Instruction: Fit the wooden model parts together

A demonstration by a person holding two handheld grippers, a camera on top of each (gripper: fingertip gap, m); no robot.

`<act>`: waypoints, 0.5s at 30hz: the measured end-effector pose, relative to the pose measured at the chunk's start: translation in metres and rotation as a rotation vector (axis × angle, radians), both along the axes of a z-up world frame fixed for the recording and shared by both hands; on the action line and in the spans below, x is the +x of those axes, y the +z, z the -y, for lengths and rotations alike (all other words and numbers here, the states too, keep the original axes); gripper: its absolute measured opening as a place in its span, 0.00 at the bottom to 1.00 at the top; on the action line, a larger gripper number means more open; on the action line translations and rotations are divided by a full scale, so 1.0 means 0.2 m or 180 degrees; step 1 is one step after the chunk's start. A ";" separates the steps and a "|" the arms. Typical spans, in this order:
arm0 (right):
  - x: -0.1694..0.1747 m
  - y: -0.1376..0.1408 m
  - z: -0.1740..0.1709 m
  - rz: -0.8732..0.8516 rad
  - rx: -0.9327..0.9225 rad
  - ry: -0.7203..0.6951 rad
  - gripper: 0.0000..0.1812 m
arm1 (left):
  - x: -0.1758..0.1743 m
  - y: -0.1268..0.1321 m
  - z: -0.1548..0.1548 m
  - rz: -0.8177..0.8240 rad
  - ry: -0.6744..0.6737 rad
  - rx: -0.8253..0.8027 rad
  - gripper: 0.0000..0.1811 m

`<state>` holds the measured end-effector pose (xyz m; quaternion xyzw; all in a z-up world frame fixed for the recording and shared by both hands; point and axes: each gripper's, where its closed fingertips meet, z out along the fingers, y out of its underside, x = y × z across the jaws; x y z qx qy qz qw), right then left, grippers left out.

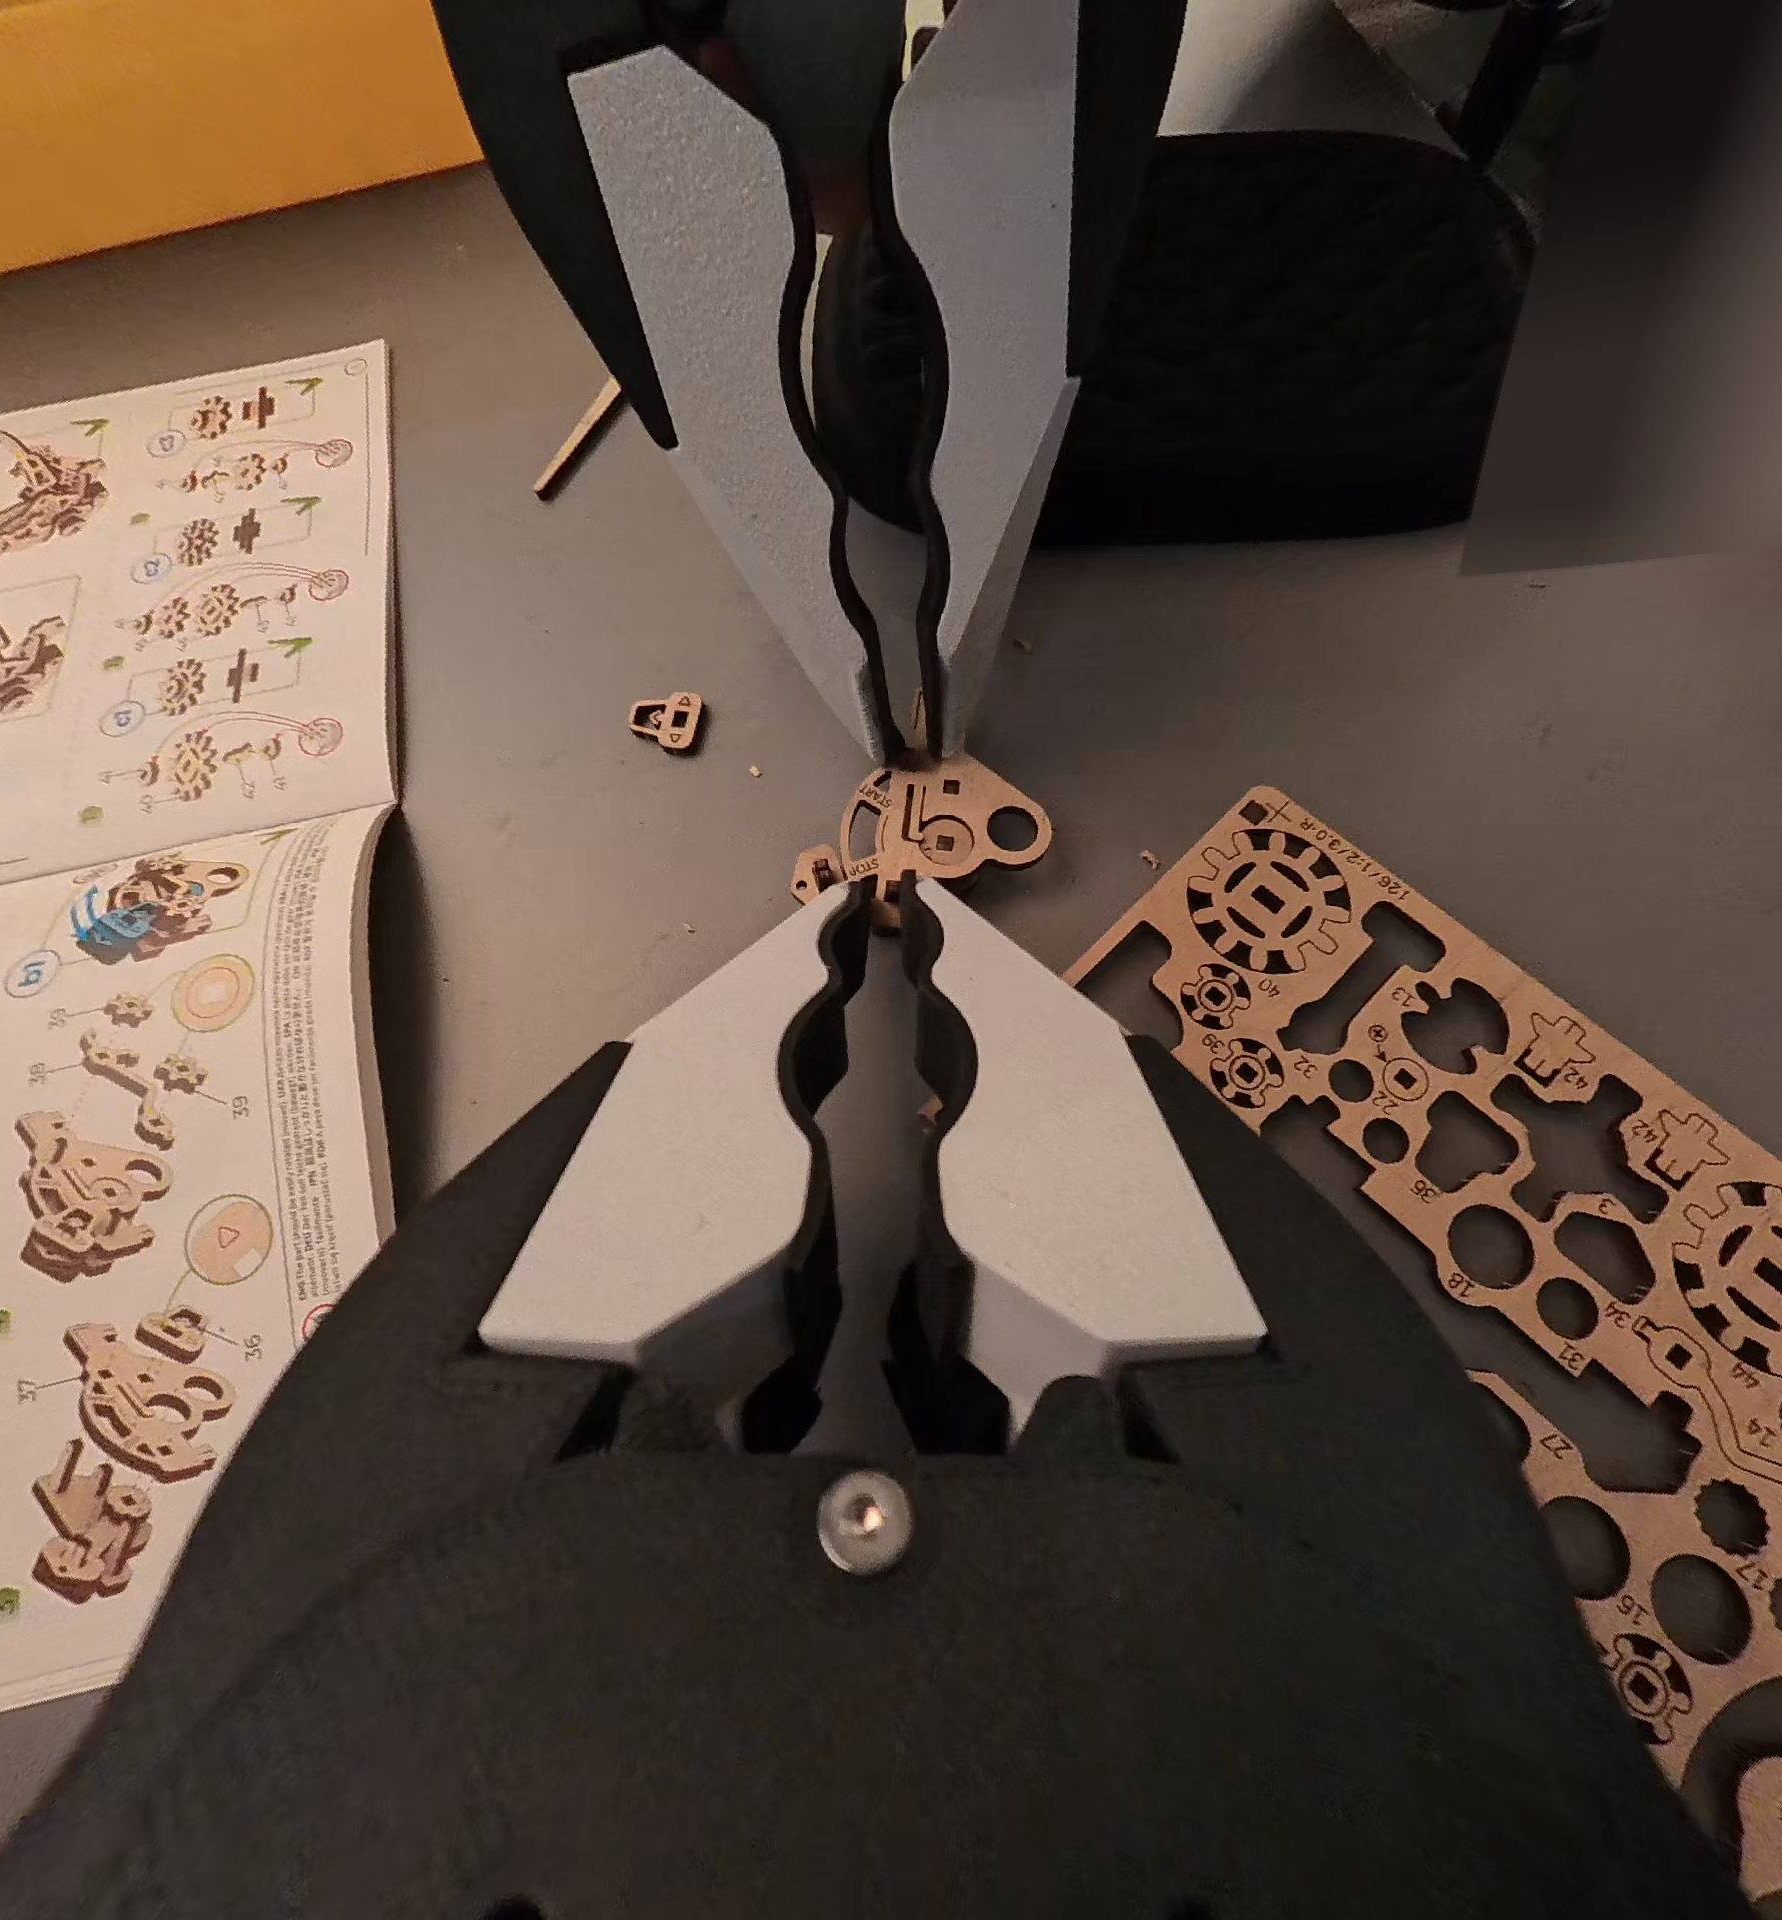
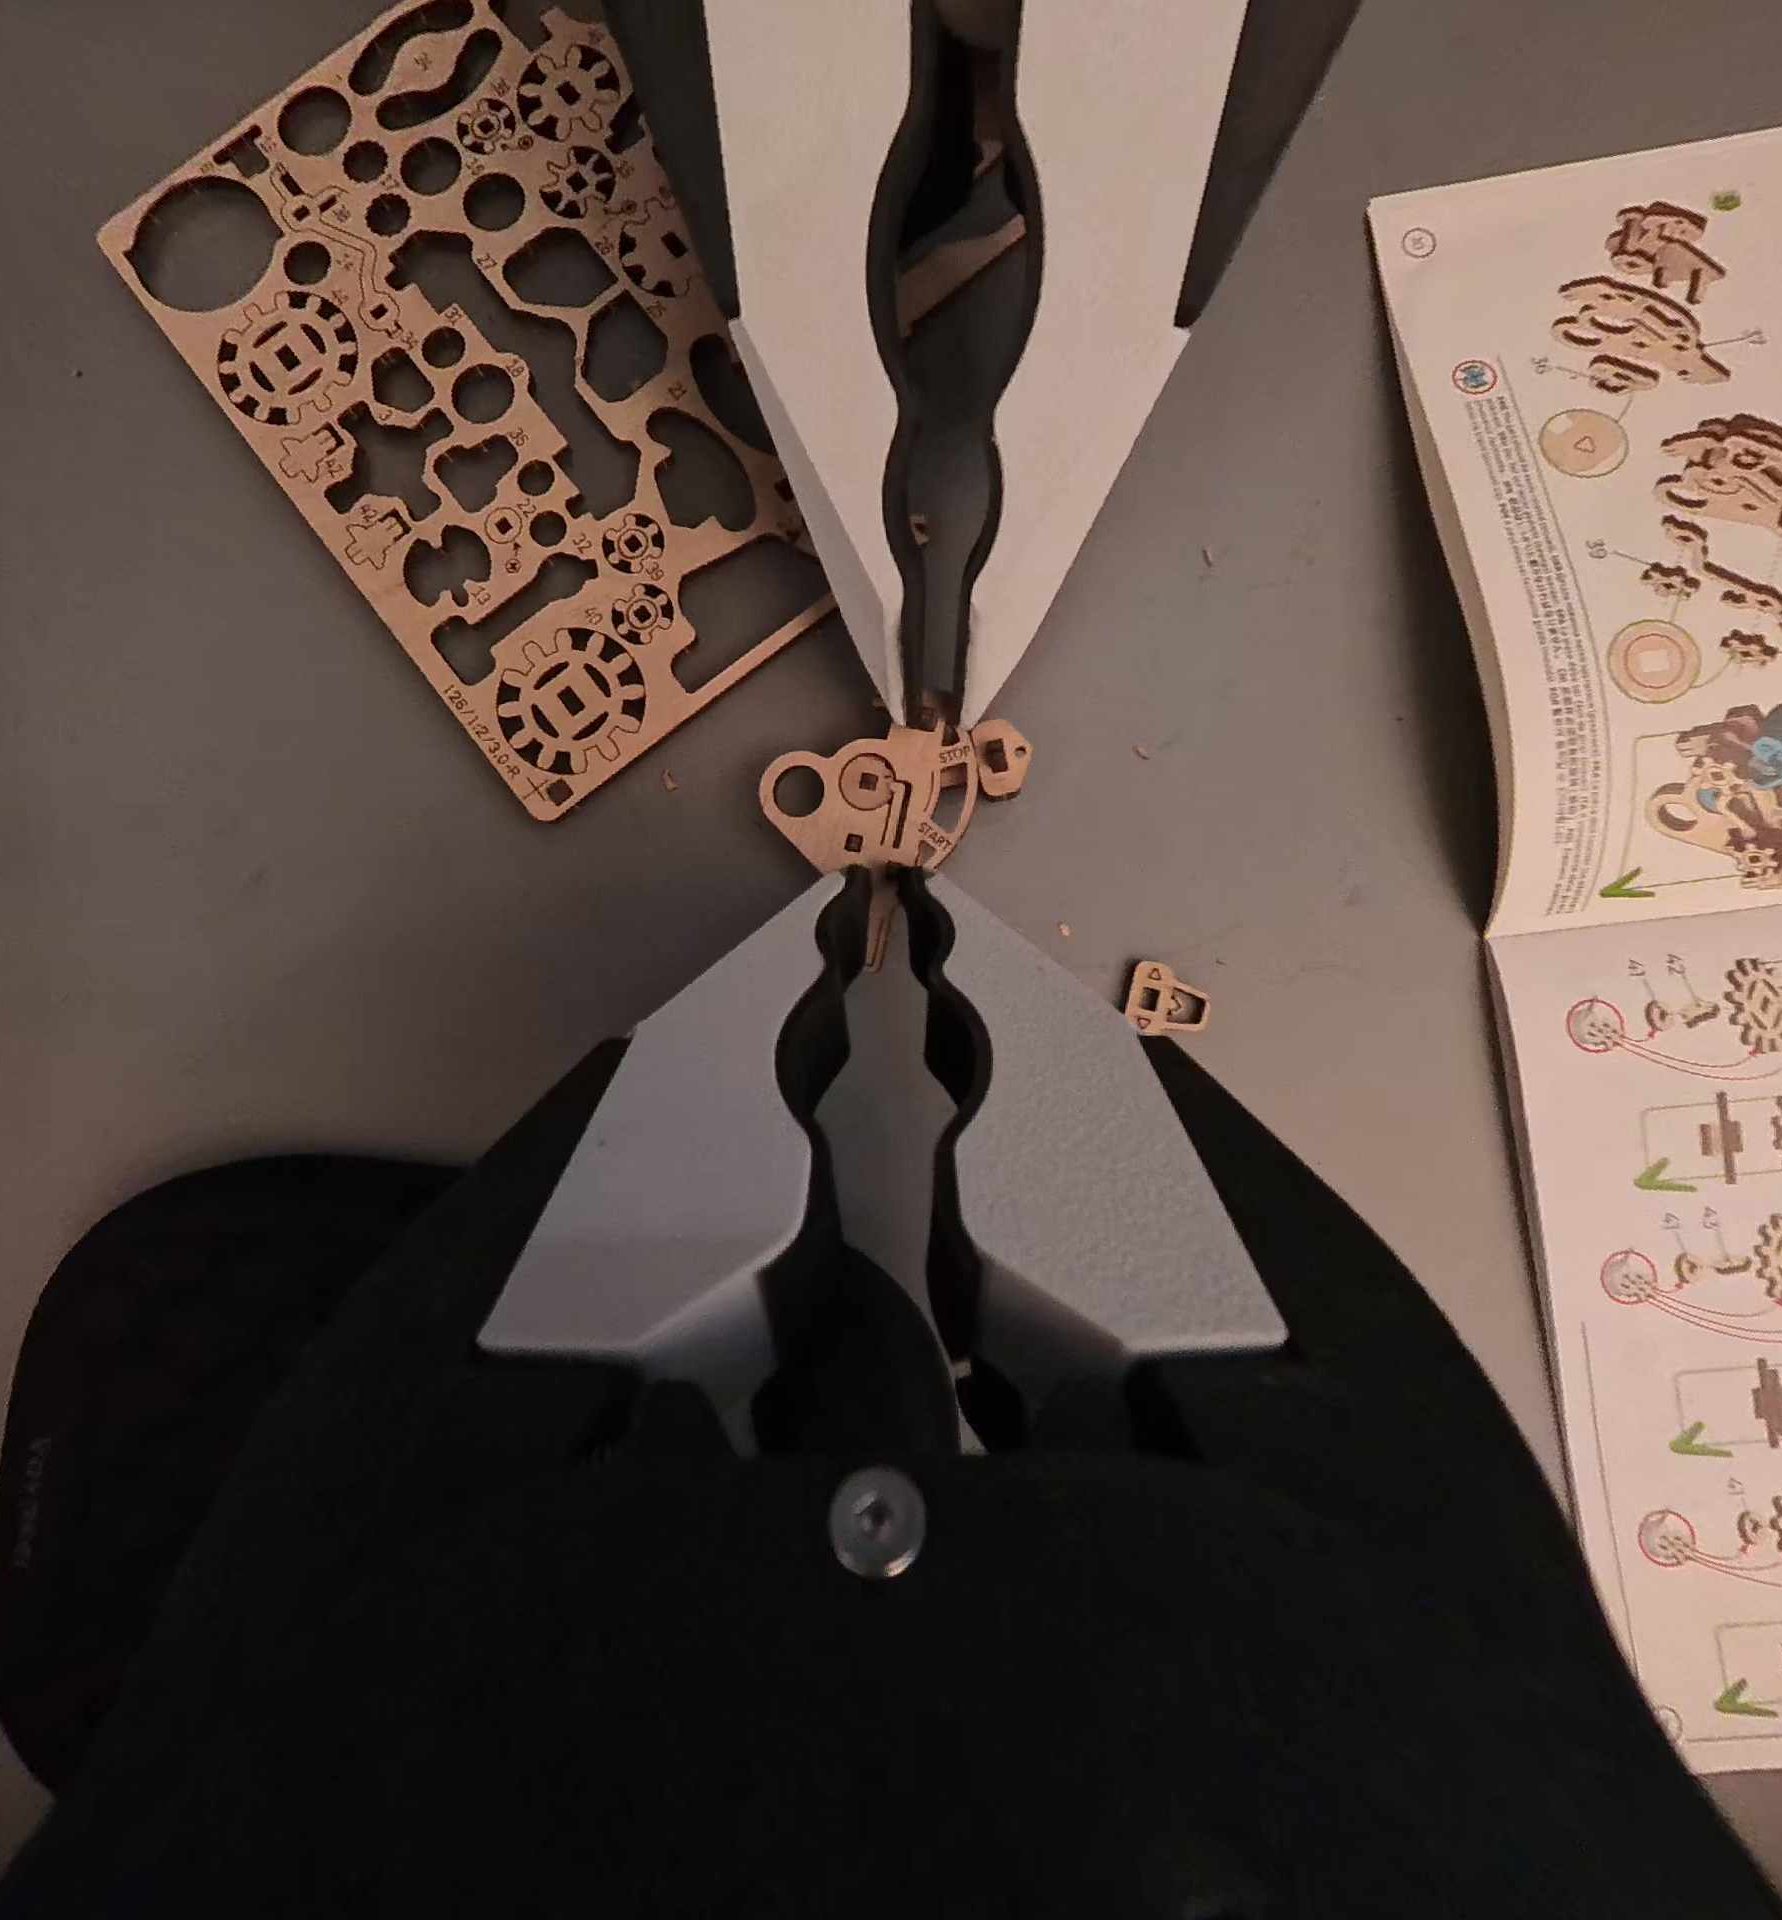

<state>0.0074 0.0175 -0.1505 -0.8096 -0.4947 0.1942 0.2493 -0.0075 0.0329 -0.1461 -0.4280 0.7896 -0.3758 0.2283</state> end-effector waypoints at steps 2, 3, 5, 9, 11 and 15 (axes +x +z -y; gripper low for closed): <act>0.00 0.00 0.00 -0.0040 -0.0046 -0.0033 0.04 | 0.00 0.00 0.00 0.0001 0.0000 0.0002 0.03; 0.00 0.00 0.00 -0.0039 -0.0040 -0.0023 0.05 | 0.00 0.00 0.00 -0.0006 0.0001 -0.0011 0.03; 0.00 0.00 0.00 -0.0046 -0.0054 -0.0029 0.05 | 0.00 0.00 0.00 -0.0028 0.0001 -0.0046 0.03; 0.00 0.00 0.00 -0.0134 -0.0091 -0.0014 0.04 | 0.00 0.00 0.00 -0.0068 0.0004 -0.0113 0.03; 0.00 0.00 0.00 -0.0216 -0.0054 0.0004 0.04 | 0.00 0.00 0.00 -0.0072 -0.0009 -0.0126 0.03; -0.01 0.00 -0.02 -0.0386 0.0105 -0.0009 0.17 | 0.01 0.00 0.00 -0.0050 -0.0005 -0.0092 0.03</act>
